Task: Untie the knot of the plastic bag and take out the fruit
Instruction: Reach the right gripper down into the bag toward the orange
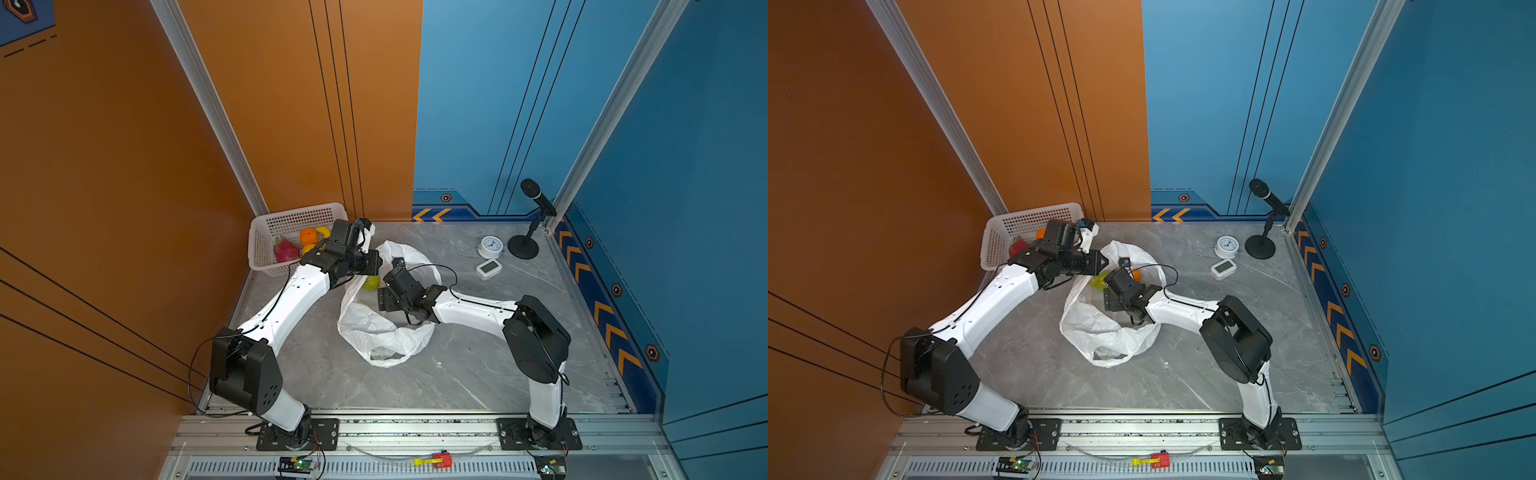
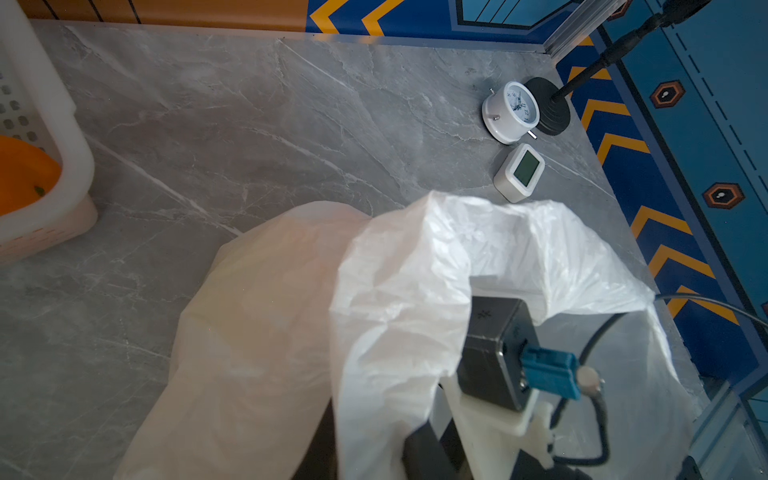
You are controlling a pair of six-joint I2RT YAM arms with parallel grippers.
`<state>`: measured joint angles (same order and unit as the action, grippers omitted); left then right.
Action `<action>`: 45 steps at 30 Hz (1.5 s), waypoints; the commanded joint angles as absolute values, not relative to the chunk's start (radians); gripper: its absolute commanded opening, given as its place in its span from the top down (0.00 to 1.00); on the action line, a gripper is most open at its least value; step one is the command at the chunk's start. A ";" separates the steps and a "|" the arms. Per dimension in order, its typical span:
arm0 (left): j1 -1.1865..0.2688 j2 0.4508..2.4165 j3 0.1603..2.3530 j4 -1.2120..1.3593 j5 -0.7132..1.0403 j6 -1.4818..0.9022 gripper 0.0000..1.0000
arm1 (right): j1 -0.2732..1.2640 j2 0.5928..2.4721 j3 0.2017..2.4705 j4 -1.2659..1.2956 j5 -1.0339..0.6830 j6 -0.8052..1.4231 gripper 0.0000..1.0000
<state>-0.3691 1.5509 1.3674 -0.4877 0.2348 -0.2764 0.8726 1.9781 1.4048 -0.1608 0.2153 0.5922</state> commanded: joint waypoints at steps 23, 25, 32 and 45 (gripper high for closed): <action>-0.360 1.537 1.387 -0.489 0.212 -0.287 0.80 | 0.838 2.081 1.502 -0.191 0.150 0.647 0.55; -0.360 1.543 1.392 -0.490 0.212 -0.287 0.80 | 0.836 2.041 1.482 -0.189 0.139 0.647 0.55; -0.358 1.557 1.407 -0.491 0.210 -0.287 0.80 | 0.838 1.933 1.405 -0.178 0.103 0.649 0.57; -0.347 1.556 1.414 -0.498 0.210 -0.280 0.79 | 0.846 1.795 1.308 -0.190 0.083 0.619 0.55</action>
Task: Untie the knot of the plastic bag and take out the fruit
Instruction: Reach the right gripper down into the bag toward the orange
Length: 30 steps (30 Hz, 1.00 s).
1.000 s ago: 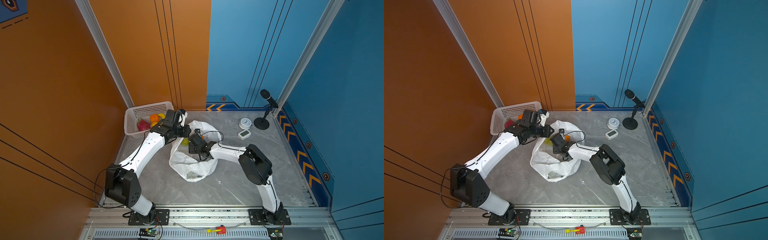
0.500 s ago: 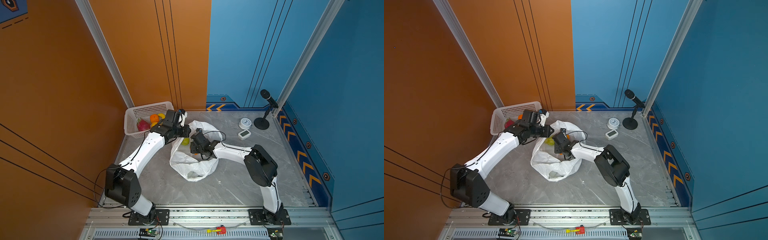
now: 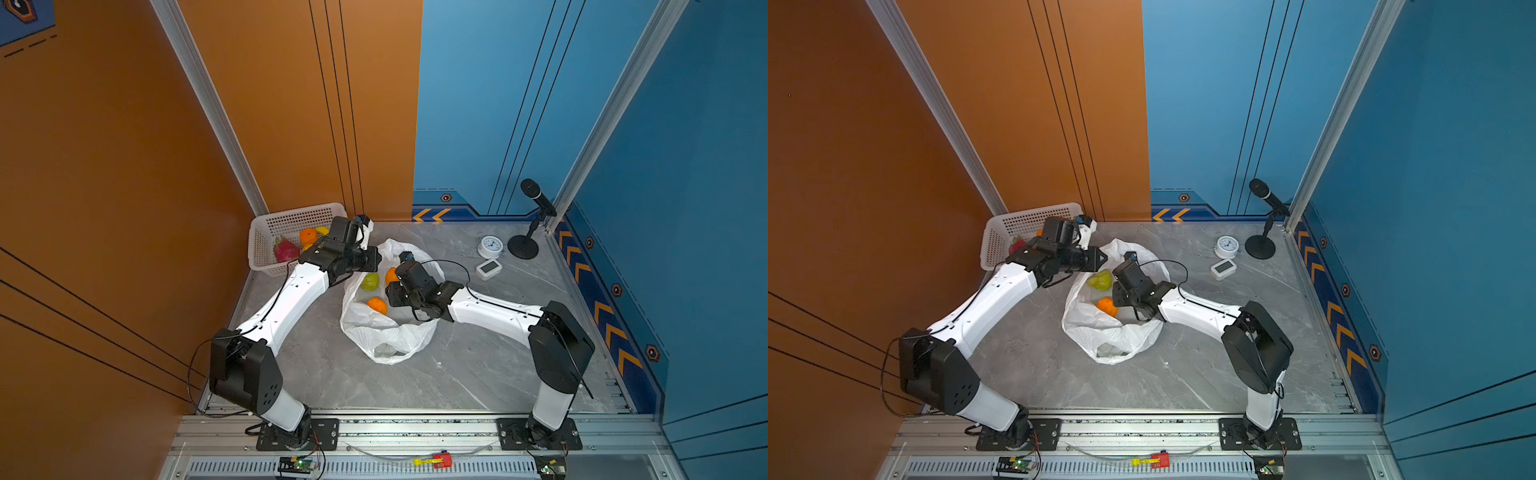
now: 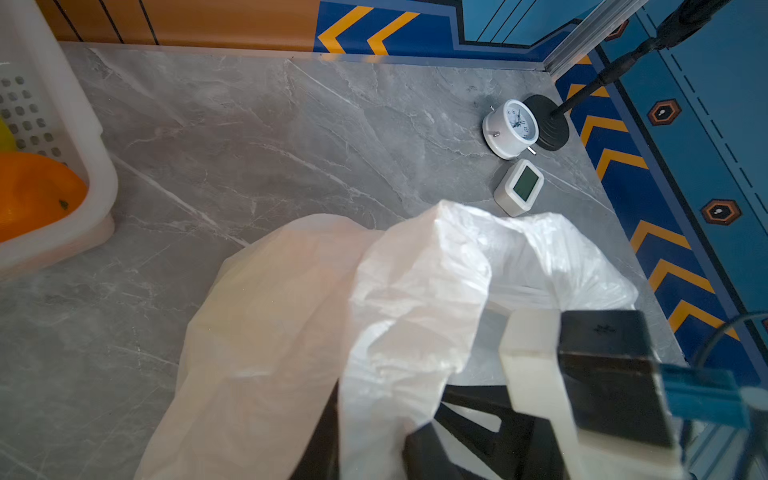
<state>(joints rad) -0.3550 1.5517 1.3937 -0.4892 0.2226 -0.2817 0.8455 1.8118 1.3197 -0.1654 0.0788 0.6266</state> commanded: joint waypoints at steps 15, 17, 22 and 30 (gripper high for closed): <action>-0.318 1.377 1.151 -0.516 0.141 -0.319 0.78 | 0.890 1.963 1.420 -0.507 -0.046 0.338 0.23; -0.311 1.344 1.117 -0.513 0.137 -0.323 0.78 | 0.904 1.940 1.365 -0.490 -0.037 0.320 0.22; -0.299 1.297 1.062 -0.495 0.141 -0.348 0.78 | 0.895 1.915 1.357 -0.470 -0.032 0.333 0.17; -0.290 1.295 1.064 -0.495 0.130 -0.352 0.77 | 0.881 1.925 1.448 -0.370 -0.056 0.427 0.15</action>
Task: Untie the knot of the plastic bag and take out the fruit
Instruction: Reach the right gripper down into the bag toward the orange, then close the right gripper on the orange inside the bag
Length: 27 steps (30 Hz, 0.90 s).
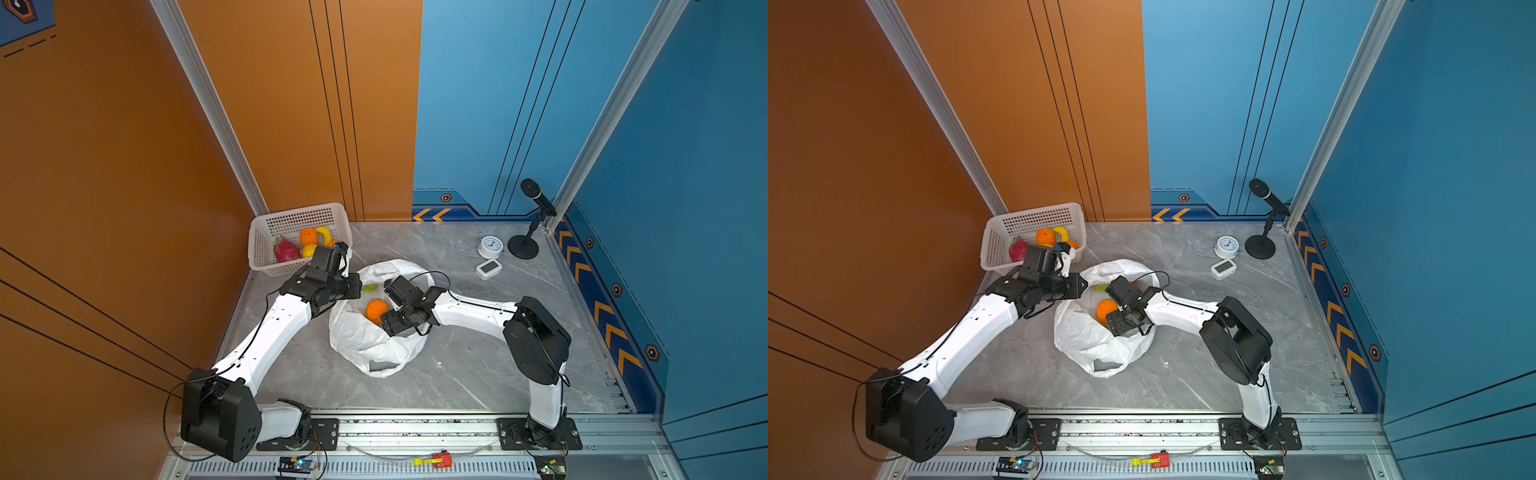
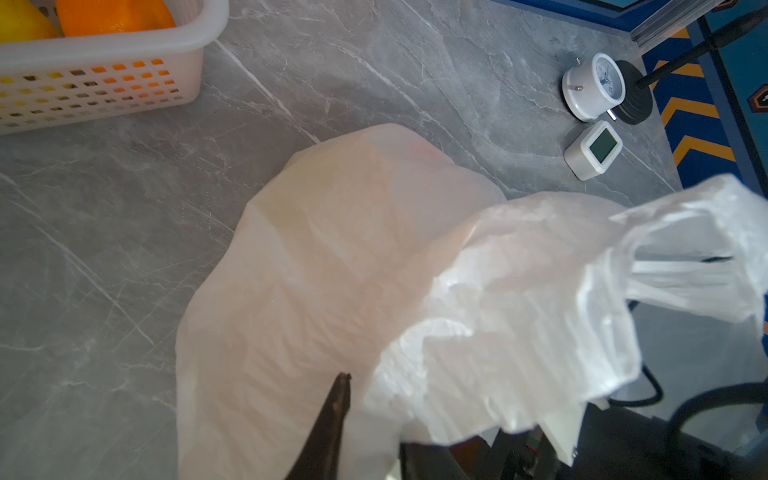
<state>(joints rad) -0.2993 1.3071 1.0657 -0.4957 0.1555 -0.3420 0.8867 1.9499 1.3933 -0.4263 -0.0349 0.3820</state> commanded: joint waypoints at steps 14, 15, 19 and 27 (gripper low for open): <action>-0.276 1.308 1.084 -0.492 0.112 -0.370 0.77 | 0.882 2.137 1.669 -0.380 -0.003 0.492 0.12; -0.274 1.308 1.085 -0.491 0.112 -0.370 0.77 | 0.883 2.149 1.675 -0.386 -0.003 0.492 0.12; -0.270 1.306 1.082 -0.491 0.112 -0.371 0.77 | 0.889 2.181 1.683 -0.423 -0.016 0.487 0.14; -0.265 1.303 1.076 -0.491 0.115 -0.371 0.77 | 0.891 2.195 1.677 -0.422 -0.032 0.482 0.34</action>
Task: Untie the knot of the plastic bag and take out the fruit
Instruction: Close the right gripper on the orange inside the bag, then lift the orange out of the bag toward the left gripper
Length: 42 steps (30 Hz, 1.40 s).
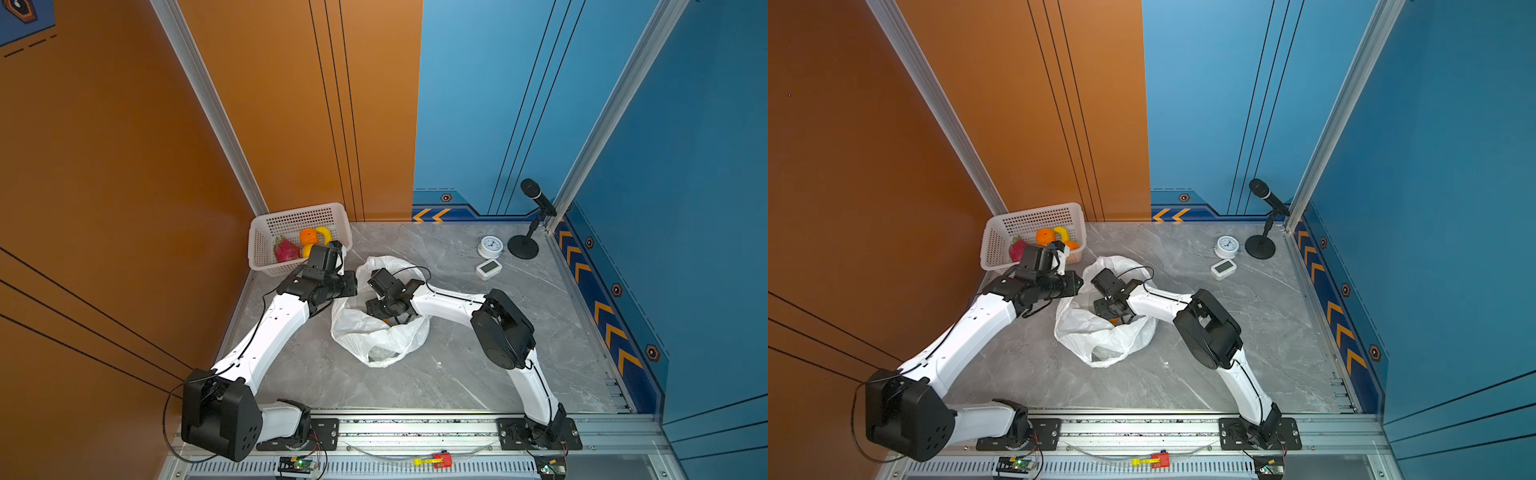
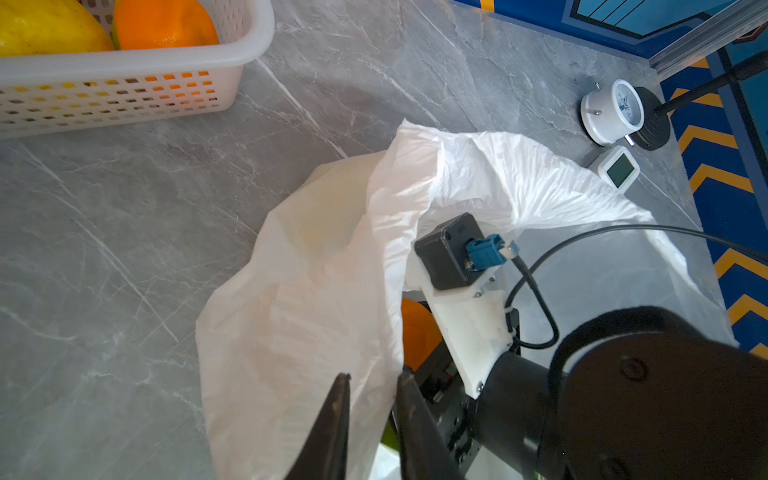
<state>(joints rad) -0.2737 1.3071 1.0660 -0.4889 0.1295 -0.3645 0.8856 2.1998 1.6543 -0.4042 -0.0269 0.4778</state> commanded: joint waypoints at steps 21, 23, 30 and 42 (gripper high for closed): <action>-0.259 1.338 1.092 -0.502 0.129 -0.363 0.49 | 0.891 1.958 1.573 -0.362 -0.060 0.492 0.63; -0.259 1.341 1.095 -0.502 0.128 -0.360 0.49 | 0.891 1.931 1.553 -0.350 -0.071 0.490 0.64; -0.256 1.319 1.117 -0.497 0.128 -0.362 0.47 | 0.886 1.823 1.512 -0.342 -0.106 0.495 0.65; -0.246 1.150 1.101 -0.323 0.231 -0.349 0.28 | 0.814 1.650 1.545 -0.384 -0.223 0.608 0.65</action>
<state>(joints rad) -0.2558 1.1885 1.0889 -0.4007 0.1707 -0.3634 0.8368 1.6840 1.5158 -0.3534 -0.1753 0.5491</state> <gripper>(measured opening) 0.715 0.593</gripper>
